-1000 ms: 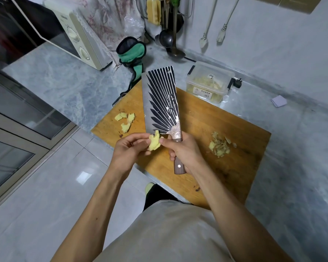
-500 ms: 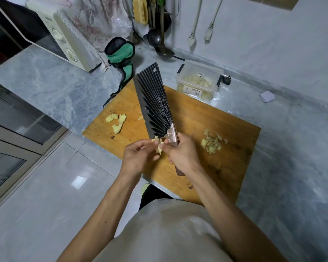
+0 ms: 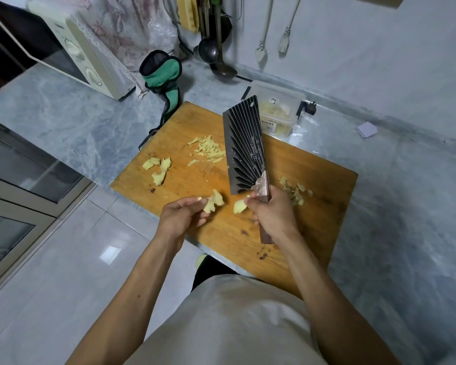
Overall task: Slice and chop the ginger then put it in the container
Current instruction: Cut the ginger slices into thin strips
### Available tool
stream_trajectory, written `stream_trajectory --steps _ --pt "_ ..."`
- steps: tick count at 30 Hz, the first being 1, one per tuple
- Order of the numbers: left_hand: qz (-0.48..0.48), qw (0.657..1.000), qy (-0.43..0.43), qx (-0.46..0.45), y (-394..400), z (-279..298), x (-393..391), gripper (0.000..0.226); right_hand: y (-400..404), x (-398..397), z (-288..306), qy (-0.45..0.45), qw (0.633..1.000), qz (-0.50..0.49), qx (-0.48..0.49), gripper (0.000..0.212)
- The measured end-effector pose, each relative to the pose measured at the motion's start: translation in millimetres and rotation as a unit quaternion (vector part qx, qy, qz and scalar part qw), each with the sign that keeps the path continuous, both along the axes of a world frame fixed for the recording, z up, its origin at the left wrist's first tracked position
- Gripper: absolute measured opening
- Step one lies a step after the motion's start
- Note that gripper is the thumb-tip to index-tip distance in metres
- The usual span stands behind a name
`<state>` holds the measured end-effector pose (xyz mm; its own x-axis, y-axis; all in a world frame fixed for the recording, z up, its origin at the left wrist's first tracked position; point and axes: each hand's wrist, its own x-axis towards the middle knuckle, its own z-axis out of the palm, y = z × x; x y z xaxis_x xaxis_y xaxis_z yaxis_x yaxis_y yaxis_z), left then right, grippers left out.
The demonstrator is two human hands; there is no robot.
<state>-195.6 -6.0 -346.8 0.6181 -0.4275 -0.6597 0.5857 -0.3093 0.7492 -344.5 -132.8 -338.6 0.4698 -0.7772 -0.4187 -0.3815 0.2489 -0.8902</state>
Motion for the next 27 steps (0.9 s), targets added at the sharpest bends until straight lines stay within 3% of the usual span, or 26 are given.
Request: stream_trajectory --steps 5,12,18,27 --pt "-0.073 0.997 -0.011 0.006 -11 7 2 0.005 -5 -5 -2 -0.001 1.000 -0.004 -0.002 0.014" --pt "-0.064 0.998 -0.009 -0.005 -16 11 8 0.006 -4 -4 -4 0.007 1.000 0.002 -0.014 0.015" --pt "-0.107 0.991 0.020 -0.080 -14 26 -5 0.013 1 1 -3 -0.023 0.999 0.015 0.021 0.016" --pt "-0.100 0.992 -0.076 -0.032 -22 21 -20 0.013 7 6 -2 -0.070 0.996 0.018 0.059 0.018"
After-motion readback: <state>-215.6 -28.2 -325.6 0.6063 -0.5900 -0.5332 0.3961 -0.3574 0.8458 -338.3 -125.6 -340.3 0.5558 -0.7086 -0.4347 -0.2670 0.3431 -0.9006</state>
